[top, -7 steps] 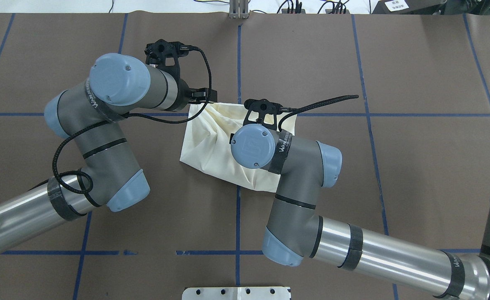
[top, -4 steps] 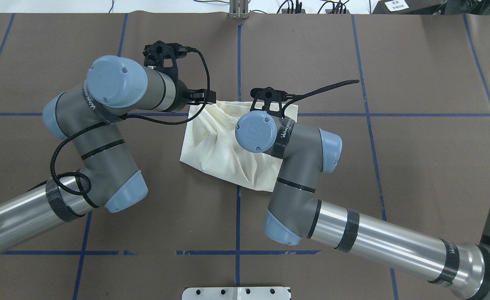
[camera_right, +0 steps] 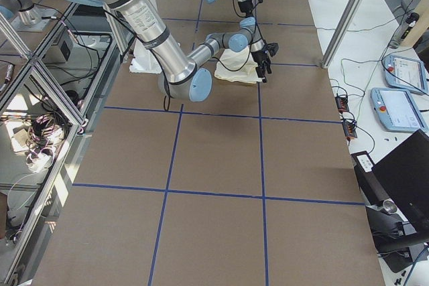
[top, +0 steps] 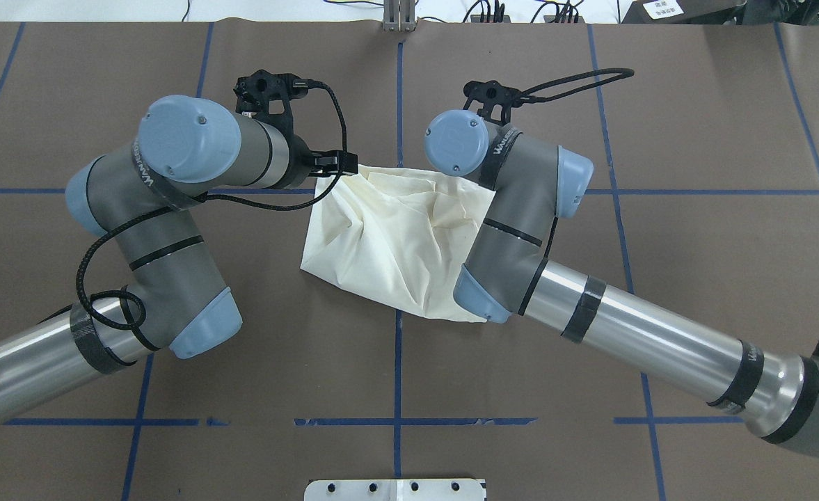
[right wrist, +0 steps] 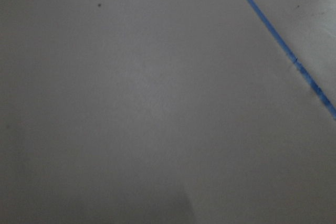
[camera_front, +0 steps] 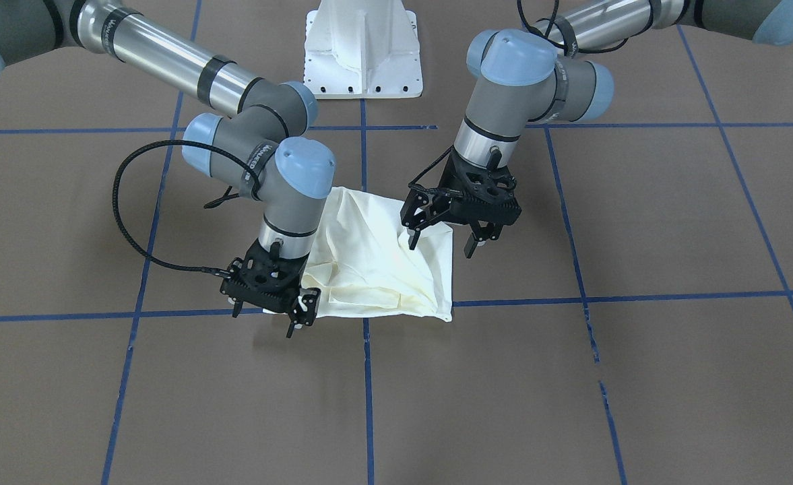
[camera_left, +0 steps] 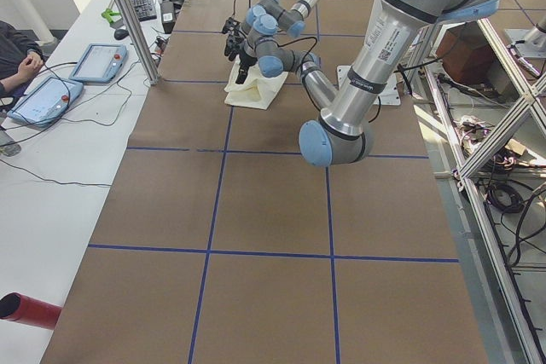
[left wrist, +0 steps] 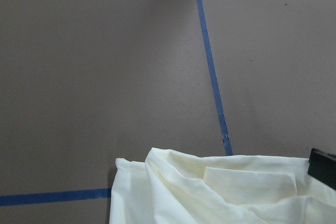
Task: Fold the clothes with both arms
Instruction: 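Release the bundle and raise the right gripper away while the left gripper holds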
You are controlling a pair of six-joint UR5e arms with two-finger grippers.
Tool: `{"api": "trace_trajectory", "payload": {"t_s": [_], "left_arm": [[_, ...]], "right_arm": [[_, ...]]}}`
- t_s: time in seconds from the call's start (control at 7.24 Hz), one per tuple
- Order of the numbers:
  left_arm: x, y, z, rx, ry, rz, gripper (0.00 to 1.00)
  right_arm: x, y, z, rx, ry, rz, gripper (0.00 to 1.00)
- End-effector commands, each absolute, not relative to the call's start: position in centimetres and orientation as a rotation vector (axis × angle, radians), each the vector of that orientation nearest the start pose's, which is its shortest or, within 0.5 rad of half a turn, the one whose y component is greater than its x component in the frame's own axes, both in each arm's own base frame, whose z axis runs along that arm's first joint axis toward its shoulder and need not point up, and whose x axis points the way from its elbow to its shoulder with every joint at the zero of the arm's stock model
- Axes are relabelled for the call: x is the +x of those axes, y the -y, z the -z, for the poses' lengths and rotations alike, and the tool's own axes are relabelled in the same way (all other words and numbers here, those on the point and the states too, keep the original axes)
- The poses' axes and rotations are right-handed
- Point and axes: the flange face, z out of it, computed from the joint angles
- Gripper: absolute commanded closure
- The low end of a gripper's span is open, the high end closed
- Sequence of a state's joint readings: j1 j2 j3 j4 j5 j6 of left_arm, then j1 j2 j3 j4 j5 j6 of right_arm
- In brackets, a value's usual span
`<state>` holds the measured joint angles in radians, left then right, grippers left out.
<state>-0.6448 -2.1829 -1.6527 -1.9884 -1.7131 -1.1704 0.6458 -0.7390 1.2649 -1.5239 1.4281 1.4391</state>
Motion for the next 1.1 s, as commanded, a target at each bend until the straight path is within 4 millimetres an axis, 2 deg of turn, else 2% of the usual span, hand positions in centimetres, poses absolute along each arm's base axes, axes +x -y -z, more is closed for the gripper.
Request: {"api": "trace_trajectory", "payload": {"t_s": [0.0, 0.14, 0.28, 0.41, 0.55, 0.69, 0.83, 0.97], "left_arm": [[47.9, 49.7, -21.9, 0.421, -1.041, 0.159, 0.0], [49.6, 47.4, -23.5, 0.423, -1.088, 0.116, 0.0], [51.1, 45.0, -26.0, 0.435, -1.164, 0.074, 0.0], [51.1, 44.7, -25.9, 0.443, -1.193, 0.077, 0.0], [51.5, 44.4, -25.3, 0.419, -1.209, 0.102, 0.2], [51.9, 44.2, -25.4, 0.405, -1.211, 0.112, 0.64], [51.9, 44.2, -25.6, 0.405, -1.208, 0.113, 0.75], [52.1, 44.2, -25.8, 0.4, -1.203, 0.112, 0.76]], "right_arm": [[-47.5, 64.3, -24.8, 0.225, 0.612, -0.59, 0.0], [-47.1, 63.9, -22.9, 0.235, 0.678, -0.56, 0.0], [-47.1, 63.7, -22.7, 0.237, 0.683, -0.558, 0.0], [-47.1, 63.7, -22.8, 0.237, 0.684, -0.558, 0.0], [-47.1, 63.7, -22.8, 0.237, 0.684, -0.558, 0.0], [-47.1, 63.6, -22.8, 0.239, 0.685, -0.556, 0.0], [-47.1, 63.6, -22.9, 0.239, 0.682, -0.557, 0.0], [-47.1, 63.6, -22.9, 0.239, 0.682, -0.557, 0.0]]}}
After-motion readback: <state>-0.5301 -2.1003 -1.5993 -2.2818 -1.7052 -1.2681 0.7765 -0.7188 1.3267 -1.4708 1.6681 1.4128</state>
